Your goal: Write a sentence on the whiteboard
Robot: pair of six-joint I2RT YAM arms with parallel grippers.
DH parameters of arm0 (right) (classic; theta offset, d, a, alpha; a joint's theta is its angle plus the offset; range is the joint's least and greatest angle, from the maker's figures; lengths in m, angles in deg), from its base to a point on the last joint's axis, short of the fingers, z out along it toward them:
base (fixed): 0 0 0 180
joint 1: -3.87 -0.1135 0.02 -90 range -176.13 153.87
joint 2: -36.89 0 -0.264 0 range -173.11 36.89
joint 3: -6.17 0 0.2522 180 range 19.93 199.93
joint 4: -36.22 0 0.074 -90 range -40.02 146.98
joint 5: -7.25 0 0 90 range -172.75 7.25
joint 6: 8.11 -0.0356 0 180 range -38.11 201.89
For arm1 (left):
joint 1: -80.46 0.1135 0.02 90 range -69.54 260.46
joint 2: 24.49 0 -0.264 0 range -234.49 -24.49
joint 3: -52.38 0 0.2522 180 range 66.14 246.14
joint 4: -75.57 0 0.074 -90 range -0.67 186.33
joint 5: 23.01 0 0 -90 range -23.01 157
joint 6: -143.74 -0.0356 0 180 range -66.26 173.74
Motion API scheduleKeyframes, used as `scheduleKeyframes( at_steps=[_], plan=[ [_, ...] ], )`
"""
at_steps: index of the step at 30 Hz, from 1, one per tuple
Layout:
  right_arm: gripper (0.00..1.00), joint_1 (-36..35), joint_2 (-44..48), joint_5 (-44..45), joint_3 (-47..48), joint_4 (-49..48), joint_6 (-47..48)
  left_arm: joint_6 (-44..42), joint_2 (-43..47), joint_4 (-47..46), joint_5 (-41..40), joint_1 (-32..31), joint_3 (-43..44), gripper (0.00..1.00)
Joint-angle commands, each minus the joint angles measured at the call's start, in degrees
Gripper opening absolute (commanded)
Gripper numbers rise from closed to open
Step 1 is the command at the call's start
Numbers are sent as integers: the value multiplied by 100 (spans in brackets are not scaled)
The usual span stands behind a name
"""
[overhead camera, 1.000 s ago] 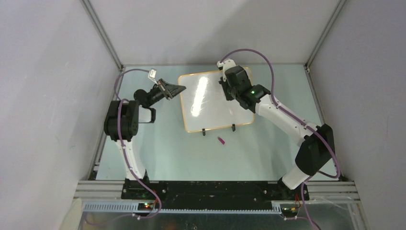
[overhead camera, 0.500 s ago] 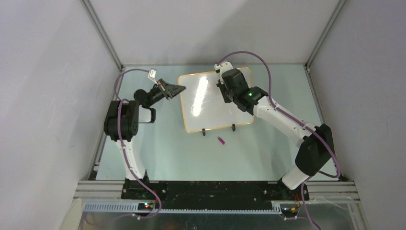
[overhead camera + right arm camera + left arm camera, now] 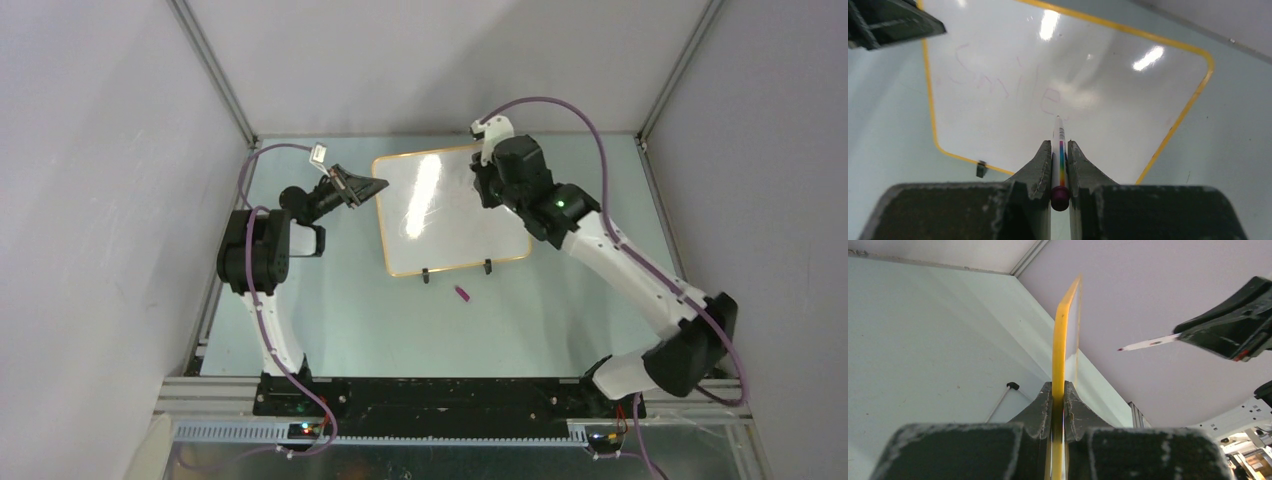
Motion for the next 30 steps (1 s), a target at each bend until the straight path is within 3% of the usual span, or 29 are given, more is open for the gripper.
scheduleKeyframes(
  at_steps=[1, 11, 30],
  plan=[
    [0, -49, 485, -184, -275, -198, -167, -403, -2, -115, 363, -104, -76, 0],
    [0, -804, 548, 134, -1102, -1162, -189, -406, -1, -115, 351, -104, -79, 0],
    [0, -1809, -174, 290, -1242, -2209, -242, -412, 18, -115, 348, -92, -99, 0]
  ],
)
